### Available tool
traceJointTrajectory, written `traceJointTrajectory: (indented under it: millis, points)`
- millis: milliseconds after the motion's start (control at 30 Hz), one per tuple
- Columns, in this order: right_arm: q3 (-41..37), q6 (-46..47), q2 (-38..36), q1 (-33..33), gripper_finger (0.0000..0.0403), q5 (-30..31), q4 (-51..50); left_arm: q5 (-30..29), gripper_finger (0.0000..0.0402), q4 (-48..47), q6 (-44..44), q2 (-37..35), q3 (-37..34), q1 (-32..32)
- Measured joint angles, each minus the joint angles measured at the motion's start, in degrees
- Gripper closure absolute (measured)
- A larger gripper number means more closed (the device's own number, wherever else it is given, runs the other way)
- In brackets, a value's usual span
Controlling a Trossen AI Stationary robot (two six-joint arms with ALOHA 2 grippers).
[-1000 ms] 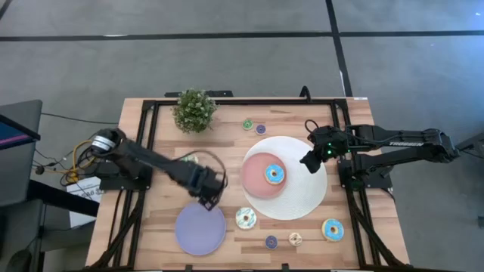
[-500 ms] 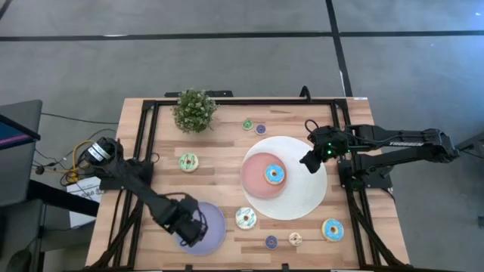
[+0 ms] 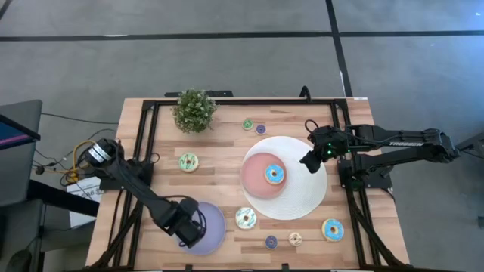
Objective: Pick & Place donuts
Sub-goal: Put the small light blue donut on the purple plate
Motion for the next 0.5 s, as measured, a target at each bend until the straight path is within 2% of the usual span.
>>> traceJointTrajectory:
  millis: [200, 500]
  points:
    - [0.0, 0.0, 0.0, 0.0, 0.0290, 0.0, 0.2, 2.7, 0.0180, 1.1, 4.4, 3.4, 0.0, 0.4]
    - [0.0, 0.0, 0.0, 0.0, 0.0290, 0.1, 0.9, 3.3, 0.0180, 1.0, 8.2, 3.6, 0.0, 0.4]
